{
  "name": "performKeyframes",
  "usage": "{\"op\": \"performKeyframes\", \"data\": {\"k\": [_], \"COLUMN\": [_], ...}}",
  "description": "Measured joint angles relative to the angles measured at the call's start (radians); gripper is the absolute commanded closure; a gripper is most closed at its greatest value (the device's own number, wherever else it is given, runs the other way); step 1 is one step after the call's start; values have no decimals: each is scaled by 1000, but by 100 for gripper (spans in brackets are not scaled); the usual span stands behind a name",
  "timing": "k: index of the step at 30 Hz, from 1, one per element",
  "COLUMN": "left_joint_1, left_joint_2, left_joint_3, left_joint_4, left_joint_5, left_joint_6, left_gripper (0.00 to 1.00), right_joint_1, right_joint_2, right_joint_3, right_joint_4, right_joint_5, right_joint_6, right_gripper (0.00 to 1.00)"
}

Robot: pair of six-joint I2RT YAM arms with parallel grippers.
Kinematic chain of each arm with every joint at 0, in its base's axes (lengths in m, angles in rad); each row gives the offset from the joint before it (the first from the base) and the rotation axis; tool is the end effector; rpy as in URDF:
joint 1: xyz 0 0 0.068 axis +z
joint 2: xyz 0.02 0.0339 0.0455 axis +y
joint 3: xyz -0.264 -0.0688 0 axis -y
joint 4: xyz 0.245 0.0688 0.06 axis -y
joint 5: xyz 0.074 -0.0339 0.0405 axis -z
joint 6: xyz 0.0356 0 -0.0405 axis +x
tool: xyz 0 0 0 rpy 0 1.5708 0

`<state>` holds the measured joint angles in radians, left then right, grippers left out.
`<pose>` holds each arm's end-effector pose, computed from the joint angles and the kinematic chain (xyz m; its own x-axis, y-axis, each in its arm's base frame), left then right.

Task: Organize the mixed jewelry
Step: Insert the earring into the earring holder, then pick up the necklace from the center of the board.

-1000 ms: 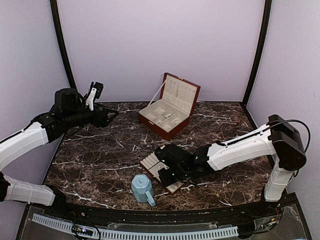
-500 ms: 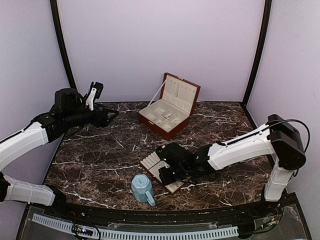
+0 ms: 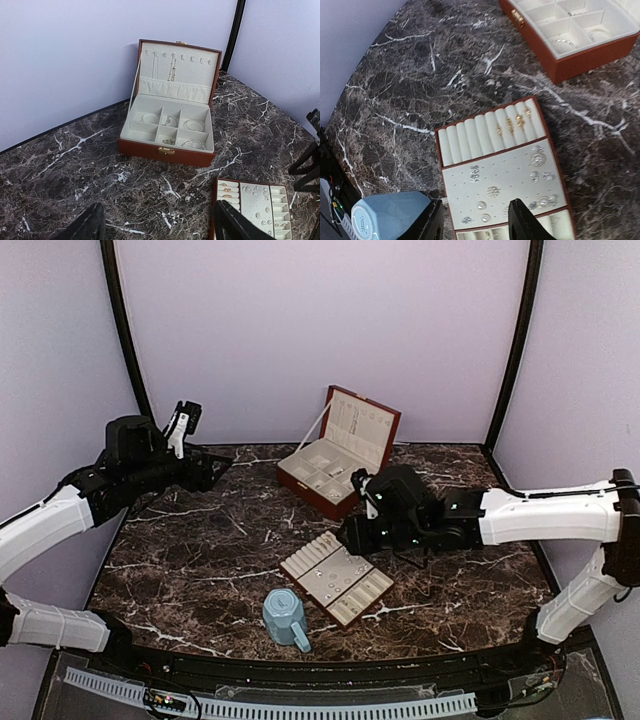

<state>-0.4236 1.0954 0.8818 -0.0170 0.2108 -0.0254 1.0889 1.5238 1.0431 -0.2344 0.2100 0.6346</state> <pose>0.2315 -0.1125 0.3301 -0.2232 0.0734 -0.9720 0.5822 0.8098 -0.0725 0.1617 0.2932 0.2458 -0.7153 -0.1165 -0.6891 -0.4590 0.8218 0.3375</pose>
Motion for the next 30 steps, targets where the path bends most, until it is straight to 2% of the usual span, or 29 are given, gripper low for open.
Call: {"op": "performKeyframes", "data": {"k": [5,13,18,24,30], "left_joint_1": [0,4,5,5,5], "left_joint_2": [-8,-21,-21,-21,-19], "left_joint_3": [-2,-16,-19,-21,-21], "left_joint_4": [0,0,0,0,0], "left_joint_5": [-56,-108,-117,-117,-114], "left_joint_6": [30,56,63,64,64], "left_gripper": [20,20,20,20,20], "right_joint_1": [-130,-357,-397,-409,-409], "right_joint_2": [-68,-45,2,87,88], "right_joint_3": [-38,-180,-183,-178,-179], "right_joint_4": [-61,-154,-164,-193,-190], "right_joint_5": [34,34,33,49,20], "right_joint_6": [11,-23,-77,-122,-152], "right_gripper": [52,53,59,59,61]}}
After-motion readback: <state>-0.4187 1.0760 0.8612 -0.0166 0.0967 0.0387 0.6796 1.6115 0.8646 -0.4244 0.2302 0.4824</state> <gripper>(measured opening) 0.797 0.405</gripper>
